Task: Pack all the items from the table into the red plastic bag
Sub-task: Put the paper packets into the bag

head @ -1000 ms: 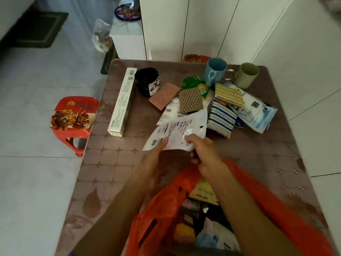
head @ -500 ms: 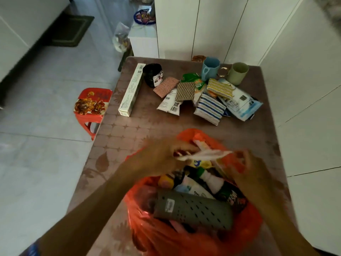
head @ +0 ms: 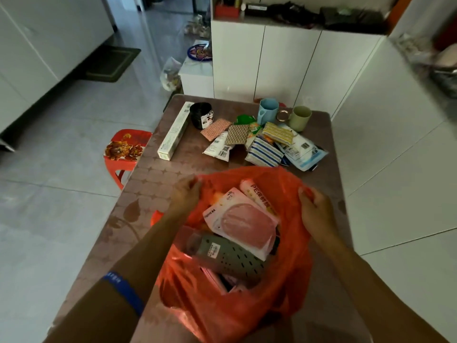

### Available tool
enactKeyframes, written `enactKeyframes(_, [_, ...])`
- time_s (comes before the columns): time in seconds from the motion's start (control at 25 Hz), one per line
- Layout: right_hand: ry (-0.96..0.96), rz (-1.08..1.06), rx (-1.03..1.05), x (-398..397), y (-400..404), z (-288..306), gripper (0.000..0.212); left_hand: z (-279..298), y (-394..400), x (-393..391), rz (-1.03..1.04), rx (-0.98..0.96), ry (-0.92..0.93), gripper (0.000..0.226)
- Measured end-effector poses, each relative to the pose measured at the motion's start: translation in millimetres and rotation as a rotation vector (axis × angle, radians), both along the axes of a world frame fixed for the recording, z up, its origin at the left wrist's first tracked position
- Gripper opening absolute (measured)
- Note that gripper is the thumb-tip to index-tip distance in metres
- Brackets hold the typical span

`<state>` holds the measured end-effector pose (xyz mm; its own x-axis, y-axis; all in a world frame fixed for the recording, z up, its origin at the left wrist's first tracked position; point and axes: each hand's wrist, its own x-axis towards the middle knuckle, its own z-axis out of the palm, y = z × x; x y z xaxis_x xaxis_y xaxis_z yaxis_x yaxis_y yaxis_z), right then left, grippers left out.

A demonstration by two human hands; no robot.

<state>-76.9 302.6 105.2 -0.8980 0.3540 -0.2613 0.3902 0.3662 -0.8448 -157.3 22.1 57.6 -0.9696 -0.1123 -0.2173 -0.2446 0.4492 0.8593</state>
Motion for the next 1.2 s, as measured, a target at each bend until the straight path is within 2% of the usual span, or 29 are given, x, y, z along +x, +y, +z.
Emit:
enactKeyframes(0.08, [0.134,-0.047,0.048,-6,2,28,0.028,45,6,-17,0.120,0.116,0.208,0.025])
enactKeyframes(0.16, [0.291,-0.083,0.099,-2,6,47,0.025,98,1,-32,0.114,0.179,0.359,0.026])
enactKeyframes(0.24, [0.405,-0.130,0.152,13,19,53,0.026,127,-12,-29,0.025,0.182,0.446,0.031])
enactKeyframes(0.32, [0.390,-0.155,0.192,30,39,47,0.031,129,-29,-6,-0.153,0.092,0.500,0.034])
enactKeyframes(0.36, [0.314,-0.157,0.209,36,48,40,0.032,122,-38,7,-0.261,0.028,0.474,0.032])
enactKeyframes(0.48, [-0.018,-0.108,0.236,40,72,6,0.029,91,-53,29,-0.519,-0.306,0.215,0.026])
enactKeyframes(0.56, [-0.126,-0.085,0.311,34,77,-1,0.029,79,-53,30,-0.510,-0.528,0.174,0.025])
enactKeyframes(0.6, [-0.151,-0.064,0.420,30,76,1,0.028,75,-52,28,-0.487,-0.607,0.183,0.023])
enactKeyframes(0.68, [-0.128,-0.009,0.781,20,64,15,0.023,70,-51,27,-0.432,-0.711,0.213,0.018])
enactKeyframes(0.76, [0.180,0.093,1.012,10,30,21,0.035,64,-49,25,-0.396,-0.731,0.201,0.017])
enactKeyframes(0.8, [0.346,0.226,0.997,7,2,22,0.042,59,-46,26,-0.399,-0.725,0.185,0.017])
enactKeyframes(0.84, [0.420,0.411,0.914,5,-27,18,0.045,56,-41,27,-0.411,-0.727,0.175,0.016])
enactKeyframes(0.88, [0.381,0.601,0.819,4,-55,7,0.048,53,-38,27,-0.421,-0.733,0.170,0.015])
enactKeyframes(0.96, [0.110,0.852,0.759,5,-91,-26,0.061,45,-39,26,-0.398,-0.747,0.167,0.014])
enactKeyframes(1.04, [-0.109,0.880,0.735,6,-94,-54,0.071,36,-48,19,-0.364,-0.756,0.138,0.015])
enactKeyframes(1.12, [-0.143,0.836,0.673,-2,-87,-59,0.071,30,-55,7,-0.367,-0.680,0.059,0.024])
enactKeyframes(1.16, [-0.095,0.823,0.659,-11,-86,-55,0.067,30,-58,-3,-0.363,-0.546,0.007,0.036])
enactKeyframes(1.2, [-0.021,0.801,0.643,-20,-87,-48,0.061,33,-60,-15,-0.337,-0.331,-0.035,0.053])
